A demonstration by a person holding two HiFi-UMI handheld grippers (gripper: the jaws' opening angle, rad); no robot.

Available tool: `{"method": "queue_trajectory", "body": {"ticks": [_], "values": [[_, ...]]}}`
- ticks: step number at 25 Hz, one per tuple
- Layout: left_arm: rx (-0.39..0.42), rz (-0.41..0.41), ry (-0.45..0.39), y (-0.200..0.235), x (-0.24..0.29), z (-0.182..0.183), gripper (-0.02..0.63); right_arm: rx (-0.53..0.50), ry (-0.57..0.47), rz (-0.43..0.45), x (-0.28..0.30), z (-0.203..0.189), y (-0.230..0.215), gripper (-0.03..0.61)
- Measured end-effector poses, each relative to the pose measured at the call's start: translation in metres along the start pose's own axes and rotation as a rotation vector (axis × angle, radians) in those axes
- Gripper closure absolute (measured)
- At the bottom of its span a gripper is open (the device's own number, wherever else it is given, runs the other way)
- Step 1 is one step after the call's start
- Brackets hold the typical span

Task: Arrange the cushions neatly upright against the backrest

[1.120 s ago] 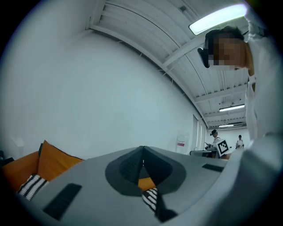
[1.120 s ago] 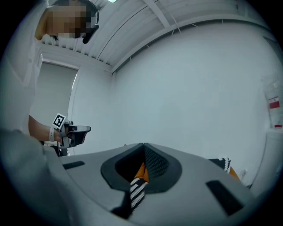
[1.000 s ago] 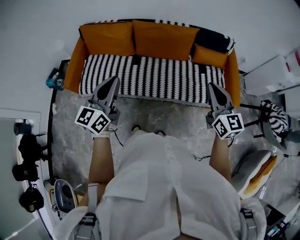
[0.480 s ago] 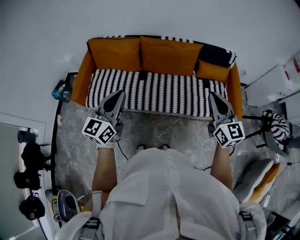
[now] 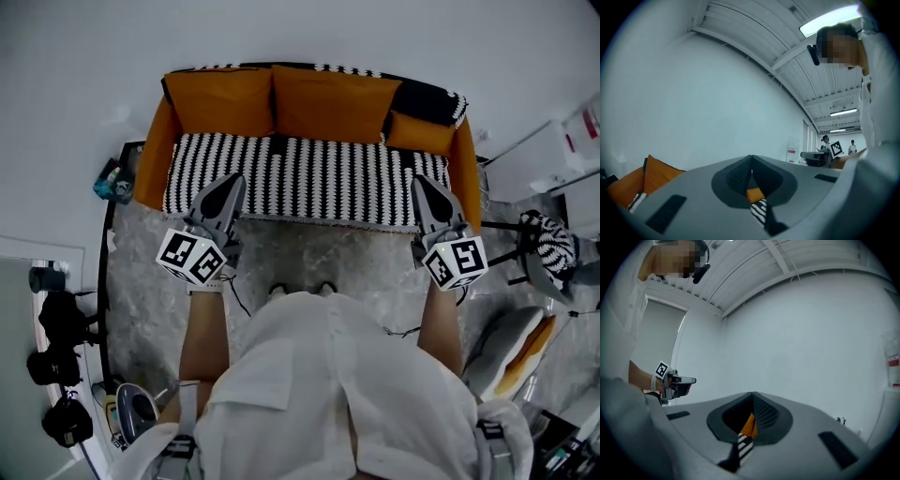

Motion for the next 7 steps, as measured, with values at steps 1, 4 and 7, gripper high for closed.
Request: {"method": "queue_trajectory", "body": {"ticks": [1,4,7], "values": [[0.0,-0.003,-0.002,0.001,0.002,0.0,0.597,-0.001,0.002,-0.001,0.001,0.0,0.0,0.572],[0.0,-0.009,-0.007,0.003,0.008,0.002,0.597,-0.008,0.006,-0.002,0.005,0.002,0.0,0.572],[-0.002,-0.011,-0.009,0.004,0.013,0.004,0.597,-0.006,0.003,-0.004,0.009,0.0,-0.003,0.572]]}}
Point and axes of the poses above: the fingertips, and each gripper's own axes: x forward along the fingers, y to its left, z out of its top, the point moved 7 cm from there along -x, backward along the fingers, and after that the axes turned 8 degrees about z, right-handed, at the moved point
